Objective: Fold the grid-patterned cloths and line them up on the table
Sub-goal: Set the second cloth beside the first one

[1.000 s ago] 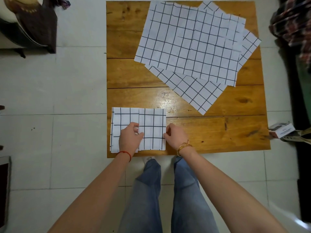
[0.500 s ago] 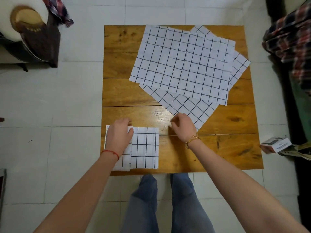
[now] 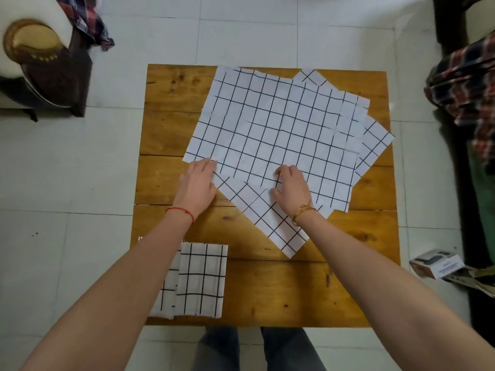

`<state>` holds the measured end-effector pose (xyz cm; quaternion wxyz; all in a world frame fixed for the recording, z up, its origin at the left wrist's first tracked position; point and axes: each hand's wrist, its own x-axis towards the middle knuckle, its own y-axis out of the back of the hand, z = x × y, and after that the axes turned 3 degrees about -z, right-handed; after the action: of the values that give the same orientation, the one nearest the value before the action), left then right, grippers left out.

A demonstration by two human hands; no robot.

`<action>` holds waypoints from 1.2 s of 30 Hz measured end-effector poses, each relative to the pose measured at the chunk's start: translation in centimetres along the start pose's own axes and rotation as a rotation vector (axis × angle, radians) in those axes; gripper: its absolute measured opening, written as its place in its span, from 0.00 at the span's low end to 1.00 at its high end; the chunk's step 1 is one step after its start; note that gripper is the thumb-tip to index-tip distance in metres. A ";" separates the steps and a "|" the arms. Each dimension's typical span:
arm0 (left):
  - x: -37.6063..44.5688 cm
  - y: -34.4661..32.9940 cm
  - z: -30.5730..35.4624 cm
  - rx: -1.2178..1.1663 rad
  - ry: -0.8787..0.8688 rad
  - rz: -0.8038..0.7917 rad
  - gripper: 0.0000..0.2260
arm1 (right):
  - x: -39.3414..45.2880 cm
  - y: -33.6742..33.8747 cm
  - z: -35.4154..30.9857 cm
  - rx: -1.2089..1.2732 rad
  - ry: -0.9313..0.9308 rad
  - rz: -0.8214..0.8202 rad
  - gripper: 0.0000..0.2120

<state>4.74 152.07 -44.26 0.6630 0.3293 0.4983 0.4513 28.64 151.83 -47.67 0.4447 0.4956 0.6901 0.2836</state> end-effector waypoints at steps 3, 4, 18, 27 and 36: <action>1.2 -0.6 1.3 0.019 0.046 -0.054 0.26 | 0.8 -0.5 0.6 -0.079 0.042 -0.054 0.16; 1.4 -0.8 1.6 0.025 0.054 -0.062 0.27 | 1.0 -0.7 0.8 -0.094 0.052 -0.061 0.15; 1.8 -2.2 4.6 0.072 -0.046 -0.046 0.26 | 1.1 1.6 6.0 -0.026 0.189 0.028 0.03; 0.6 -4.7 7.8 0.096 -0.106 -0.117 0.23 | -2.2 6.3 14.8 -0.244 -0.042 0.067 0.03; -1.3 -6.6 9.0 0.171 -0.285 -0.120 0.22 | -3.6 5.9 13.3 -0.237 -0.067 0.204 0.04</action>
<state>15.02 148.48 -47.09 0.7224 0.4148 0.4546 0.3155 43.51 149.80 -47.48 0.4915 0.5164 0.5828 0.3900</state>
